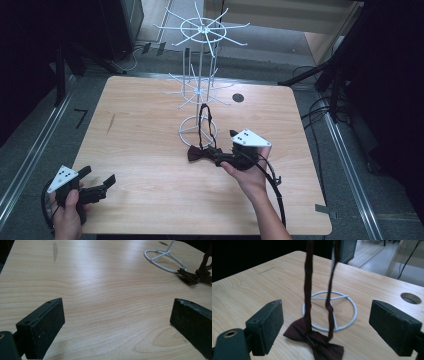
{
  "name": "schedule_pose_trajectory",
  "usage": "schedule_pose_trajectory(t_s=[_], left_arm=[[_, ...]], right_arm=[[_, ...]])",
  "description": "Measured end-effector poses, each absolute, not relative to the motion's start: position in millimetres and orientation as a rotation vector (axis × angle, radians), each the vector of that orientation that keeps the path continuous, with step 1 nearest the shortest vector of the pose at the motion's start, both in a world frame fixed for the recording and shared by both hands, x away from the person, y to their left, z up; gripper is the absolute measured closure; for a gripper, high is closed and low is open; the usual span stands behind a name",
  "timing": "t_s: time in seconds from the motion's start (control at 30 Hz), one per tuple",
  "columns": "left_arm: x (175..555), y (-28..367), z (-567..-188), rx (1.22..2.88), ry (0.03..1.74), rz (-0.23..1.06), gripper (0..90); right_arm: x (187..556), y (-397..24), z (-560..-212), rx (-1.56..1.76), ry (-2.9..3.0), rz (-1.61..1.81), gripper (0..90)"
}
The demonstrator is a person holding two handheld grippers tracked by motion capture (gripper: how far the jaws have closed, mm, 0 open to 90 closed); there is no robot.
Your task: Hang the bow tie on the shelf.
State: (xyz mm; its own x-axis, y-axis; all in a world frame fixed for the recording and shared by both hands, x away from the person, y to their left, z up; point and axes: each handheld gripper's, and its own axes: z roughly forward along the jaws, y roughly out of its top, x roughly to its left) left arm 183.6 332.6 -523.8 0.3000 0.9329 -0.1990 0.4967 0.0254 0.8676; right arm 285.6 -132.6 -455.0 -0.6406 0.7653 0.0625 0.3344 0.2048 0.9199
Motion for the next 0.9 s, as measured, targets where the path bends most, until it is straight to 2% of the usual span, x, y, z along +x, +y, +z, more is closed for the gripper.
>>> schedule_pose_trajectory(t_s=[0.03, 0.3, 0.9], left_arm=[[183.6, 332.6, -523.8, 1.611, 1.334, 0.574, 0.2], [183.1, 331.9, -523.6, 1.611, 1.336, 0.585, 0.2], [182.5, 330.5, -523.3, 1.612, 1.35, 0.61, 0.1]], right_arm=[[283.7, -141.3, -455.1, 1.037, 2.069, 1.422, 7.7], [274.5, -180.9, -464.2, 1.111, 2.042, 1.436, 0.3], [247.1, -257.7, -497.2, 1.246, 1.954, 1.36, 0.0]])
